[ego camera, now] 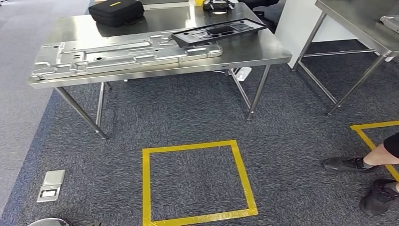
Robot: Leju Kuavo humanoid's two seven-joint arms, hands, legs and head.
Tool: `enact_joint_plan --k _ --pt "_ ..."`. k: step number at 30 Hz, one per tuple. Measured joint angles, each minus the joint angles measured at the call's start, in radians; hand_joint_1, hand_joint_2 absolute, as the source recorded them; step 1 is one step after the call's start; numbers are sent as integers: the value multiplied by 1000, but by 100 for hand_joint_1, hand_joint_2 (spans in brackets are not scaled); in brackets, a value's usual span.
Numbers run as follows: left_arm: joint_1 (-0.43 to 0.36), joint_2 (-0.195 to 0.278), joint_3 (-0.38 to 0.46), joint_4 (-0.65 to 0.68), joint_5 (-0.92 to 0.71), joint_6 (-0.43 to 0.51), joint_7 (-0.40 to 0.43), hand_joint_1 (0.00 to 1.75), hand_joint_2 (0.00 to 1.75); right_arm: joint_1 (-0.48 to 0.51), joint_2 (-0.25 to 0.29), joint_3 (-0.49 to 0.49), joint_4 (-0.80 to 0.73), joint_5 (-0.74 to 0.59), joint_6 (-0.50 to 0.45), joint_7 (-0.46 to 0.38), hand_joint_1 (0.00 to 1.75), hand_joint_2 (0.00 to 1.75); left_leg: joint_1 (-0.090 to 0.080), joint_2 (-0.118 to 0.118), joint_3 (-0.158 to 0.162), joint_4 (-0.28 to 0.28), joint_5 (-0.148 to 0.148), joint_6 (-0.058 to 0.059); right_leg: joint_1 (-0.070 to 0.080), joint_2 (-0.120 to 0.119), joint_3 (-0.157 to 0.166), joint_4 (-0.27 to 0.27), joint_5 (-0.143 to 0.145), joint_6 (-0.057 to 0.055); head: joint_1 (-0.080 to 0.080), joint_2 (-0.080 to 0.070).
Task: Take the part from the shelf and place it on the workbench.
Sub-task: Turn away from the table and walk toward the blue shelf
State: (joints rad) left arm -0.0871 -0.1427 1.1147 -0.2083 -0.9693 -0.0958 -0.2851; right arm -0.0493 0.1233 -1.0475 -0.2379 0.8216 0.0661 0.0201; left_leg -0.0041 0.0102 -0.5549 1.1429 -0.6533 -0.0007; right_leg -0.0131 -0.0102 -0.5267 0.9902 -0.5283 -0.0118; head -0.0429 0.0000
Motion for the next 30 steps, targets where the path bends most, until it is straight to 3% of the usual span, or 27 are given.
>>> enact_joint_plan --k 2,3,4,7,9,12,14,16,17,18,19,21,23,24,27,30 --pt "2 0 1 0 0 0 2 0 175 -1 0 0 2 3 0 1 0 175 7 -1 -55 124 -45 -10 0 -1 -6 2 2 -2 0 0" --pt "3 0 1 0 0 0 3 0 175 -1 0 0 3 4 0 2 0 175 9 -1 -61 141 -40 -12 -1 -2 -7 4 2 -2 0 0" --pt "4 0 2 0 0 0 3 0 175 -1 0 0 4 5 1 2 0 175 11 -1 -47 114 -14 -13 -1 -2 -7 5 2 -1 0 0" --pt "3 2 4 0 1 -2 3 0 175 -3 0 0 6 8 3 3 0 175 12 -2 42 -83 88 -5 1 -1 -5 8 2 6 0 0" --pt "1 3 5 0 2 -5 2 0 175 -4 0 0 8 10 4 3 0 175 9 -2 61 -141 102 3 4 0 -12 10 6 18 0 0" --pt "4 3 5 0 2 -8 4 0 175 -5 -2 0 8 15 4 3 0 175 10 -1 54 -149 108 20 3 1 -21 17 3 36 1 0" --pt "2 3 6 0 2 -10 6 0 175 -4 -4 0 9 17 5 4 0 175 13 1 49 -153 117 34 1 4 -47 79 -45 44 1 0" --pt "2 3 6 0 2 -12 8 0 175 -4 -5 0 10 18 6 4 0 175 11 3 42 -152 121 40 0 5 -102 213 -118 48 2 0" --pt "2 3 6 0 2 -13 10 0 175 -3 -6 0 10 18 6 4 0 175 10 4 39 -151 122 41 0 5 -124 272 -139 50 2 0" --pt "3 4 6 0 3 -13 11 0 175 -1 -7 0 10 18 6 4 0 175 10 5 37 -149 123 42 0 5 -132 300 -142 51 2 0" --pt "3 4 4 -1 6 -14 13 0 175 1 -8 2 10 17 6 4 0 175 9 5 36 -147 123 42 0 5 -119 284 -125 52 2 0" --pt "2 4 -10 -7 22 -14 17 0 175 9 -12 14 11 7 6 2 0 175 9 4 36 -142 121 39 0 5 -50 155 -60 49 2 0" --pt "1 6 -36 -17 51 -12 25 0 175 18 -15 38 13 -17 6 1 0 175 4 4 33 -133 117 33 1 6 4 39 -23 43 2 0" --pt "2 9 -51 -21 68 -10 30 0 175 23 -16 52 13 -32 6 1 0 175 1 3 30 -130 115 32 1 6 13 16 -20 40 1 0" --pt "8 20 -101 -32 122 -3 45 0 175 40 -20 99 13 -79 5 0 0 175 -1 3 29 -129 115 38 1 7 13 12 -22 37 1 0" --pt "19 27 -158 -39 178 4 60 0 175 48 -27 152 12 -128 0 -1 0 175 2 3 31 -134 119 34 5 7 13 12 -22 34 1 0"
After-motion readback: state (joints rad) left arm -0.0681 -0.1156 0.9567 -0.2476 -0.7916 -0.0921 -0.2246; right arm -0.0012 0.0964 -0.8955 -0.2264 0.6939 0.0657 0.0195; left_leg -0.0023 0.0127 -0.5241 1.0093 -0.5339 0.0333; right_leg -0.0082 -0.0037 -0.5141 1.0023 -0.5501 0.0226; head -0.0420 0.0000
